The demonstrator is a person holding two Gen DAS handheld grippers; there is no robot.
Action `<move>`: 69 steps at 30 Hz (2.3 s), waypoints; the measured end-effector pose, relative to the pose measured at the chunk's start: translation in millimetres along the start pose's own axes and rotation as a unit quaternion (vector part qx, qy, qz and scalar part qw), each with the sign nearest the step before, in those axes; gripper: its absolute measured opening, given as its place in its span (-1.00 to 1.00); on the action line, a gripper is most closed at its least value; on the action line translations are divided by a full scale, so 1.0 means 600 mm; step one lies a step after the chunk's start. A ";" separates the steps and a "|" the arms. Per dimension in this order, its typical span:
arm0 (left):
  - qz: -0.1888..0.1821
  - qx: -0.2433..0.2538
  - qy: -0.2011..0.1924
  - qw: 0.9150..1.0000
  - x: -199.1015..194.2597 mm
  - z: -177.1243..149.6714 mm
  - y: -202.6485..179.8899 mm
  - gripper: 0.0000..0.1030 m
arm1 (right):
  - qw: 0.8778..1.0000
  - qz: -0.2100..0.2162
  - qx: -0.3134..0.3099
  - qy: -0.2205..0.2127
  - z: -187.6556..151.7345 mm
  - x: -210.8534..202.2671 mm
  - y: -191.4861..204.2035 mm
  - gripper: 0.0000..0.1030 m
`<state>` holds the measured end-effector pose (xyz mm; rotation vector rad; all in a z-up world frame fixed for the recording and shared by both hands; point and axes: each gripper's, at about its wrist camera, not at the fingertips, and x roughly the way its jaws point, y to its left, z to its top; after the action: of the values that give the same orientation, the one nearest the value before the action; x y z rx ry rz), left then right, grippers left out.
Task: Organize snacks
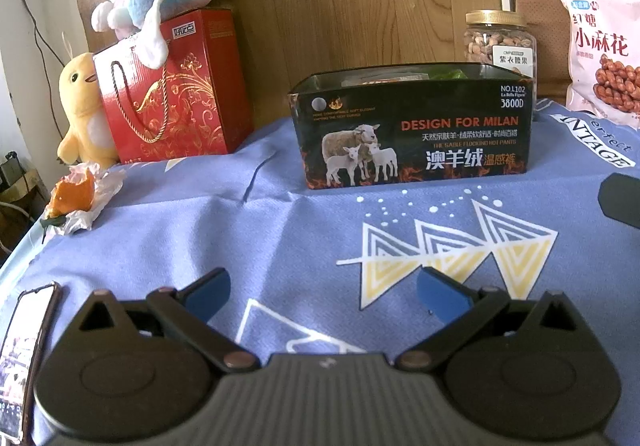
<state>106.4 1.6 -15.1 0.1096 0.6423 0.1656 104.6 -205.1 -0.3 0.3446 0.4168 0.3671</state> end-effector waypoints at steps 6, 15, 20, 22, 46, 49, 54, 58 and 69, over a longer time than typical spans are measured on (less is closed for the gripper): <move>0.000 0.000 0.000 1.000 0.000 0.000 -0.001 1.00 | 1.000 0.000 0.000 -0.001 0.000 0.000 0.000 0.65; 0.004 0.005 -0.002 1.000 -0.001 0.001 -0.001 1.00 | 1.000 0.000 0.001 -0.001 0.000 0.000 0.000 0.65; 0.009 0.012 -0.002 1.000 0.000 0.001 -0.004 1.00 | 1.000 0.001 0.001 -0.001 0.000 -0.001 -0.001 0.65; 0.011 0.015 -0.001 1.000 0.000 0.002 -0.006 1.00 | 1.000 0.000 0.000 -0.001 -0.001 -0.001 -0.001 0.65; 0.037 0.039 -0.033 0.998 -0.073 0.009 -0.010 1.00 | 1.000 0.010 0.017 -0.016 0.000 -0.010 -0.003 0.65; 0.046 0.036 -0.035 0.998 -0.078 0.011 -0.009 1.00 | 1.000 0.010 0.018 -0.017 0.000 -0.011 -0.003 0.65; 0.058 0.035 -0.022 0.997 -0.076 0.012 -0.008 1.00 | 1.000 0.010 0.018 -0.018 0.000 -0.011 -0.004 0.66; 0.079 0.044 -0.026 0.996 -0.075 0.010 -0.010 1.00 | 1.000 0.011 0.018 -0.017 0.000 -0.011 -0.004 0.66; 0.085 0.058 -0.039 0.994 -0.084 0.008 -0.017 1.00 | 1.000 0.010 0.018 -0.018 0.000 -0.011 -0.003 0.66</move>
<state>71.1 -18.0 16.6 0.2824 0.5650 0.2866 99.4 -209.6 1.1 0.3908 0.3852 0.3731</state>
